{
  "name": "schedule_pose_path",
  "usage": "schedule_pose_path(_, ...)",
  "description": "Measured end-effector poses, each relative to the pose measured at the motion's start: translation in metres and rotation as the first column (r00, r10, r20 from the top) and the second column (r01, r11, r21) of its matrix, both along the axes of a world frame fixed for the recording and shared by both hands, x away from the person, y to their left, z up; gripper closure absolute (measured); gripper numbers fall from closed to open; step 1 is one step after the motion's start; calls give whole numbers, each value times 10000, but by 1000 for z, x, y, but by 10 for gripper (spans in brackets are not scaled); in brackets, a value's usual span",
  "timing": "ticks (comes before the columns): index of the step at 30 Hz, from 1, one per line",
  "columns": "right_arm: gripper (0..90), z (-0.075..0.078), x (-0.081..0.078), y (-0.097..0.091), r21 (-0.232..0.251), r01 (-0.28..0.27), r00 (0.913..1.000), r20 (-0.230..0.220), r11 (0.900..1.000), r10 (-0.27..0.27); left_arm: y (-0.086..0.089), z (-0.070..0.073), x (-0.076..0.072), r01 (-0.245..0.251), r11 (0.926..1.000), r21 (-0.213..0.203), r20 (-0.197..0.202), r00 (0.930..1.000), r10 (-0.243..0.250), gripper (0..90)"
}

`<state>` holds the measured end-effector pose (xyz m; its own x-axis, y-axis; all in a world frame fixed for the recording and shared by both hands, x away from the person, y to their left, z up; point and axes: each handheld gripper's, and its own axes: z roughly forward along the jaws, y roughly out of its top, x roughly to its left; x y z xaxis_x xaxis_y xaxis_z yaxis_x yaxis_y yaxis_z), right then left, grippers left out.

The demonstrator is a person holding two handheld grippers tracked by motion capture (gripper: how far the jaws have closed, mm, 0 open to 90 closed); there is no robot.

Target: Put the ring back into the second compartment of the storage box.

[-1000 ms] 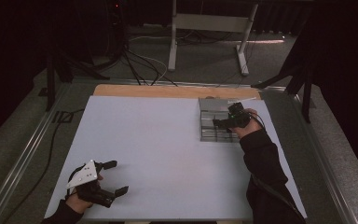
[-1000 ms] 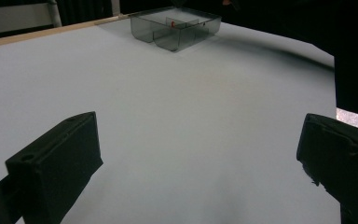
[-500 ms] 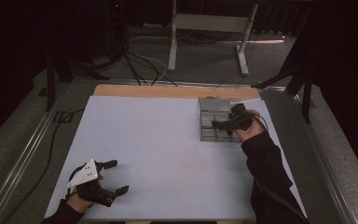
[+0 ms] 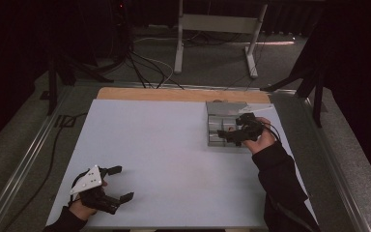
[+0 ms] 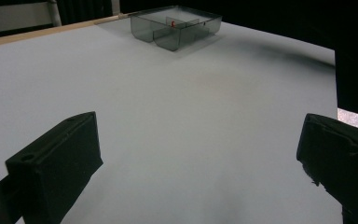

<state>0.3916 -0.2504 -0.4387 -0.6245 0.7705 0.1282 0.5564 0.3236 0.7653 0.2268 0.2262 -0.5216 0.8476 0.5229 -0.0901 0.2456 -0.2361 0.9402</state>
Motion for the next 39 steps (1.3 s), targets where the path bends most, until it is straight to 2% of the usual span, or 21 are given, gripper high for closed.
schedule_pose_path(3,0,2,-12,-1,106,-101,9998,168,9999,100,0,0,-1,11,10000,-10,16,10000,-11,1)
schedule_pose_path(12,0,-5,-37,-5,315,-373,9992,181,9988,367,0,0,-1,9,10000,-3,5,10000,-9,2)
schedule_pose_path(15,0,-13,-53,-8,379,-453,9989,102,9983,450,0,0,-1,20,10000,-12,6,10000,-20,1)
schedule_pose_path(24,0,-35,-78,-19,268,-500,9986,-132,9984,504,1,0,-1,36,10000,-23,12,10000,-36,1)
schedule_pose_path(25,0,-40,-84,-23,149,-443,9988,-181,9989,445,1,0,-1,38,10000,-21,17,10000,-38,1)
schedule_pose_path(32,0,-57,-106,-38,127,-217,9997,-96,9997,218,0,0,-1,34,10000,-14,16,10000,-34,1)
schedule_pose_path(39,0,-64,-126,-52,177,-131,9999,101,9998,130,1,0,-1,19,10000,-16,6,10000,-19,1)
